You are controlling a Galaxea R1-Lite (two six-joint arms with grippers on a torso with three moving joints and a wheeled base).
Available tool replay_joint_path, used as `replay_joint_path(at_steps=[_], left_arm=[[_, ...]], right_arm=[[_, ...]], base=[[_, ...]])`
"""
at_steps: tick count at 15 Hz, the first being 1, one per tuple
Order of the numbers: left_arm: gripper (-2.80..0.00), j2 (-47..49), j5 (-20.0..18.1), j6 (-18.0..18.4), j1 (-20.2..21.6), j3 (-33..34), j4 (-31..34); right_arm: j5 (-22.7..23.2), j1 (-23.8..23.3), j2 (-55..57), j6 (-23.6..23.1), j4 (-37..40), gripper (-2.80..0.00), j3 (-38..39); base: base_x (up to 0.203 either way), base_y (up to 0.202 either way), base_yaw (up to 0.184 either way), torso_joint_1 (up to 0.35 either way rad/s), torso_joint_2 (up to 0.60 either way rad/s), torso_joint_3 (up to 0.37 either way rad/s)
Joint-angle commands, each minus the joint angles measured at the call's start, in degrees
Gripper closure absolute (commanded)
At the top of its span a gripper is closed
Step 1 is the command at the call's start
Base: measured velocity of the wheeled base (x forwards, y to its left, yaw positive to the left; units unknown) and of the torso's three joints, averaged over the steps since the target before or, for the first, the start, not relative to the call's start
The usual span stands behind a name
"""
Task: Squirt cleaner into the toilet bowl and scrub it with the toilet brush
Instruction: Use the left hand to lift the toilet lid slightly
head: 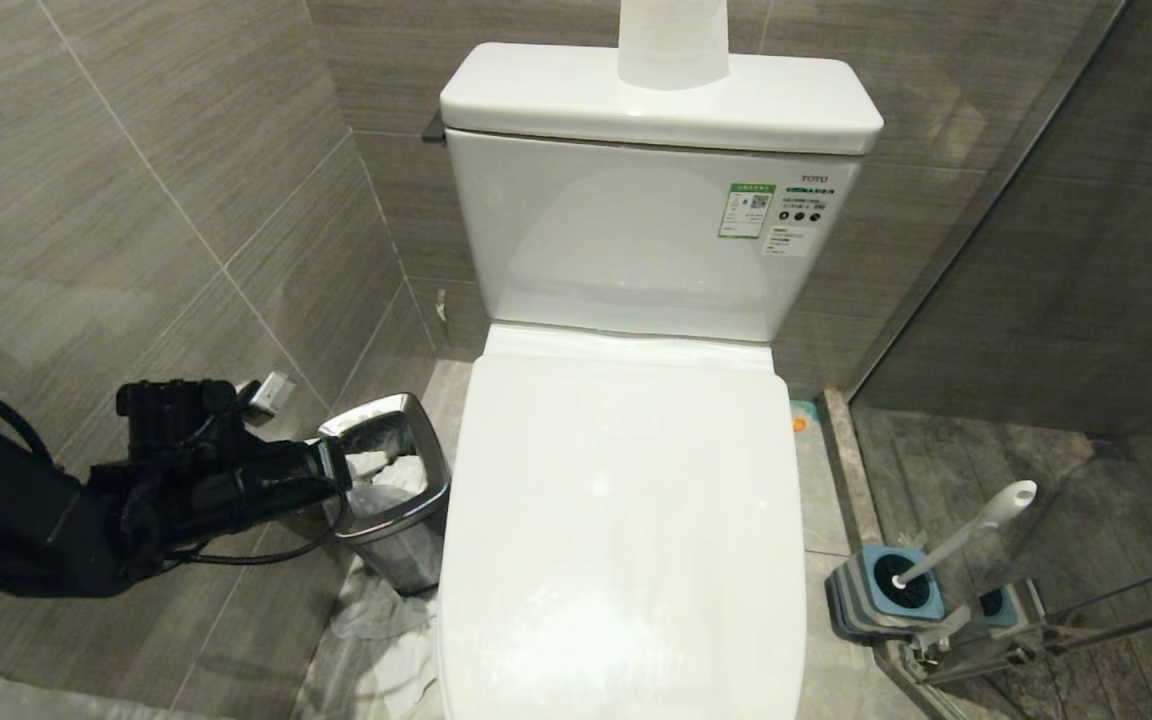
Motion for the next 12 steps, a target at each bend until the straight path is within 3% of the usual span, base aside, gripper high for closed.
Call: replay_joint_path(at_steps=[1, 7, 10, 12], left_arm=[[0.0, 2.2, -2.7, -1.7, 0.2, 1.3, -1.5], [0.0, 2.6, -17.9, -4.3, 3.4, 2.4, -1.5], [0.0, 2.4, -31.0, -4.6, 8.0, 4.0, -1.5], [0.0, 2.7, -37.4, -4.1, 10.0, 5.5, -1.5]], right_arm=[[0.0, 0.0, 0.0, 0.0, 0.0, 0.0, 0.0], [0.0, 0.0, 0.0, 0.0, 0.0, 0.0, 0.0], [0.0, 0.0, 0.0, 0.0, 0.0, 0.0, 0.0], [0.0, 0.0, 0.0, 0.0, 0.0, 0.0, -0.1]], base=[[0.0, 0.0, 0.0, 0.0, 0.0, 0.0], [0.0, 0.0, 0.0, 0.0, 0.0, 0.0], [0.0, 0.0, 0.0, 0.0, 0.0, 0.0], [0.0, 0.0, 0.0, 0.0, 0.0, 0.0]])
